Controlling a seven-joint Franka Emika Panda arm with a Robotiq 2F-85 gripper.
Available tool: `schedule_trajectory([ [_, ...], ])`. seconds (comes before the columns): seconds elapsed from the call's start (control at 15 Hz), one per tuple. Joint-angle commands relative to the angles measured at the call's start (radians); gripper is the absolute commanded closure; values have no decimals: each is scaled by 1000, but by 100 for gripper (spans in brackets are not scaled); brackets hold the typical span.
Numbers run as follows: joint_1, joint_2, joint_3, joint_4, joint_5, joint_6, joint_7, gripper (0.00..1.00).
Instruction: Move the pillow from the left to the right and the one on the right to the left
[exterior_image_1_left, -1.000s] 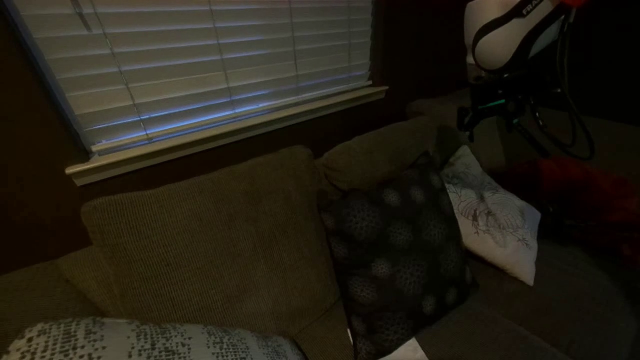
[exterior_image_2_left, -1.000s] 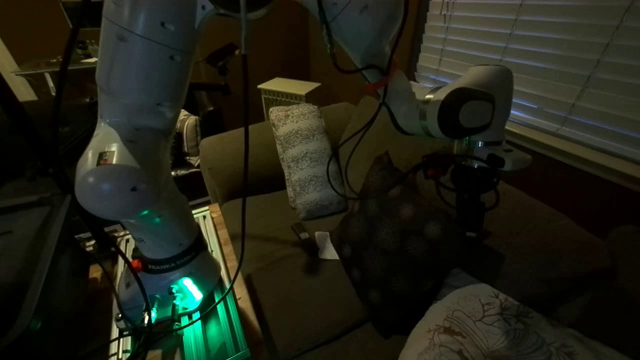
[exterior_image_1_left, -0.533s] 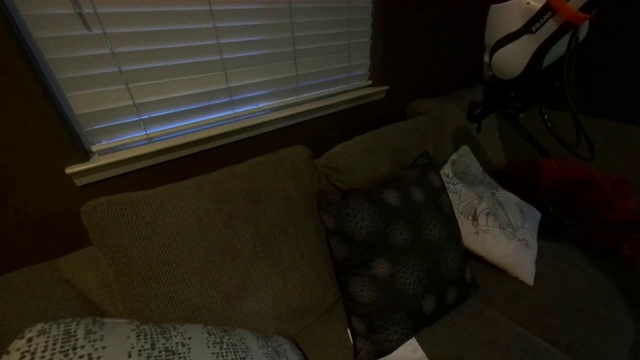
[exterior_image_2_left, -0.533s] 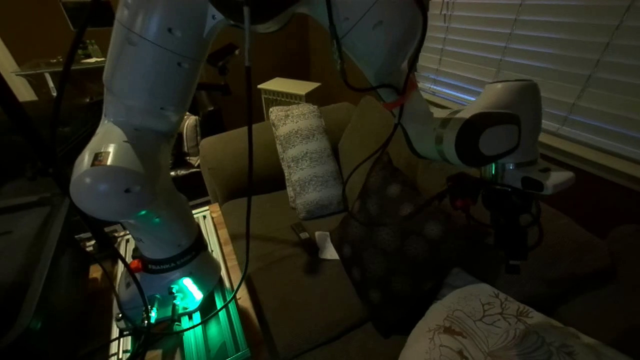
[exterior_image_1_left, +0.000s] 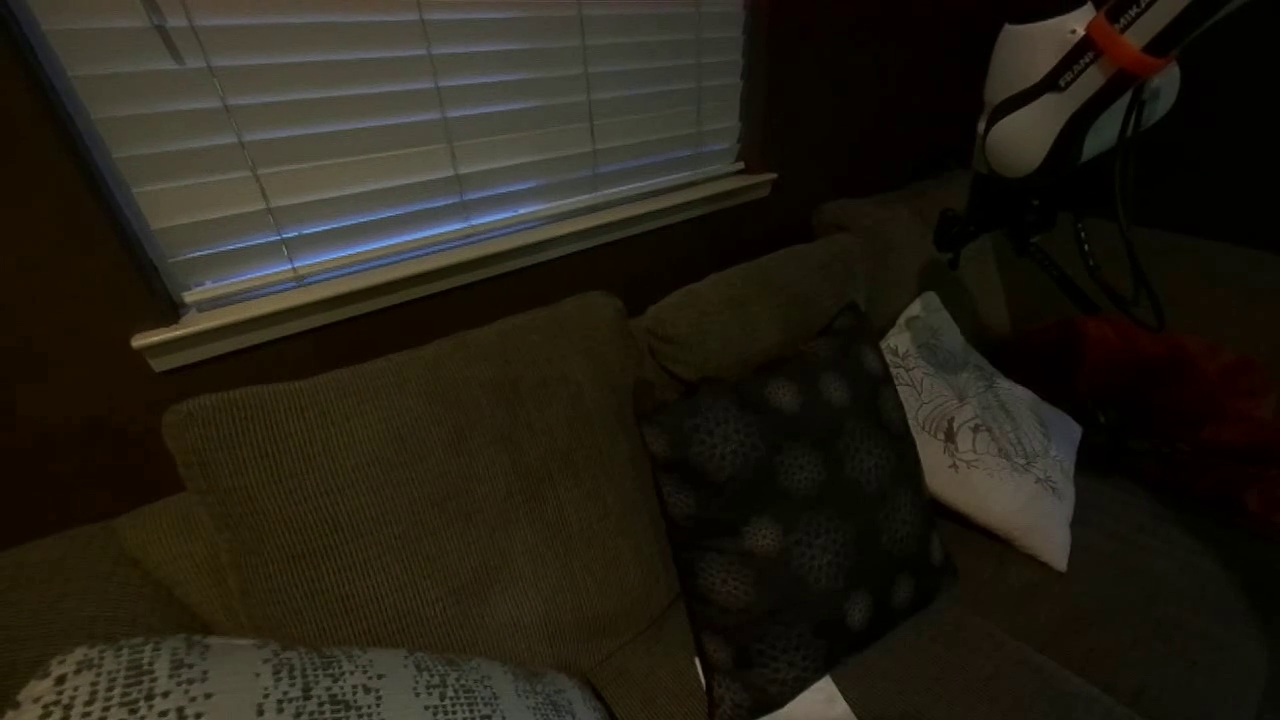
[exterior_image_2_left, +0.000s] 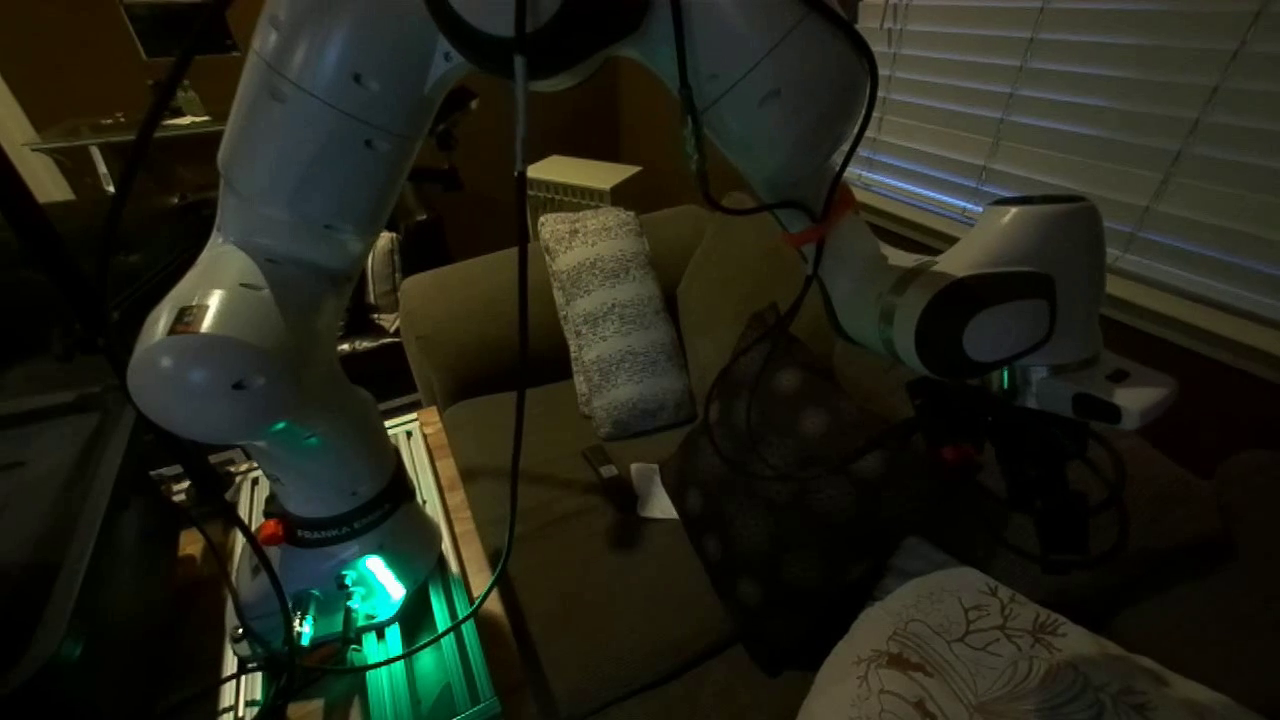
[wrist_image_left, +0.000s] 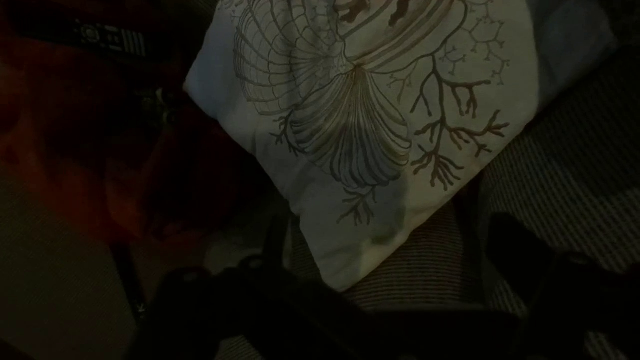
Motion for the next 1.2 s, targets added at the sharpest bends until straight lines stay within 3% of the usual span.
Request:
schedule_trajectory([
  [0.0, 24, 6, -25, 3, 32, 2, -22, 0],
  [0.13, 112, -12, -114, -29, -95, 24, 10, 0],
  [0.27, 148, 12, -170, -8, -168, 38, -5, 0],
  [0.4, 135, 24, -167, 5, -185, 73, -60, 0],
  [0.73, 19, 72, -65, 78, -67, 39, -214, 0],
  [1.13, -101, 194, 38, 242, 75, -21, -331, 0],
])
